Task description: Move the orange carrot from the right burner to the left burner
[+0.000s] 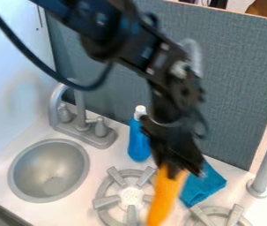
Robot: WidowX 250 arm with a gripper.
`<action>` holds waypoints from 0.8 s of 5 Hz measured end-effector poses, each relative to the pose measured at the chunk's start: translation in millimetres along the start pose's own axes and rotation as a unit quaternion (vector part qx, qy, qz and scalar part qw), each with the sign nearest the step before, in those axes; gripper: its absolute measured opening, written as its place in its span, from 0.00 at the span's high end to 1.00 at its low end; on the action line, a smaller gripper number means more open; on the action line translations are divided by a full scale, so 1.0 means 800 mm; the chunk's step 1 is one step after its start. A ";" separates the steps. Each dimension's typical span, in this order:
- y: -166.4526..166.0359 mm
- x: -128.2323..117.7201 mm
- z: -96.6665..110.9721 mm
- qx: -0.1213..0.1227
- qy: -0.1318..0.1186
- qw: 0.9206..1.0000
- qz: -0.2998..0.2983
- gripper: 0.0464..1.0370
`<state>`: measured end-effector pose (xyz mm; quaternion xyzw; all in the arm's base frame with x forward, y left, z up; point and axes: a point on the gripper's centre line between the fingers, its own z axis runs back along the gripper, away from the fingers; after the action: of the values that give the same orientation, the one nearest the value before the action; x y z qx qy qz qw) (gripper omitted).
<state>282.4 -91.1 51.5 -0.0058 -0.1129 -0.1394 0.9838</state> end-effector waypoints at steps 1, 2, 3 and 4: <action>0.054 -0.011 -0.010 0.015 0.009 0.998 0.065 0.70; 0.082 -0.023 -0.055 0.002 0.038 0.996 0.085 0.70; 0.096 -0.005 -0.099 0.016 0.053 0.997 0.058 0.70; 0.098 0.000 -0.143 0.011 0.078 0.996 0.034 0.70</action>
<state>329.7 -20.4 -58.3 0.0119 -0.0374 -0.1052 0.9937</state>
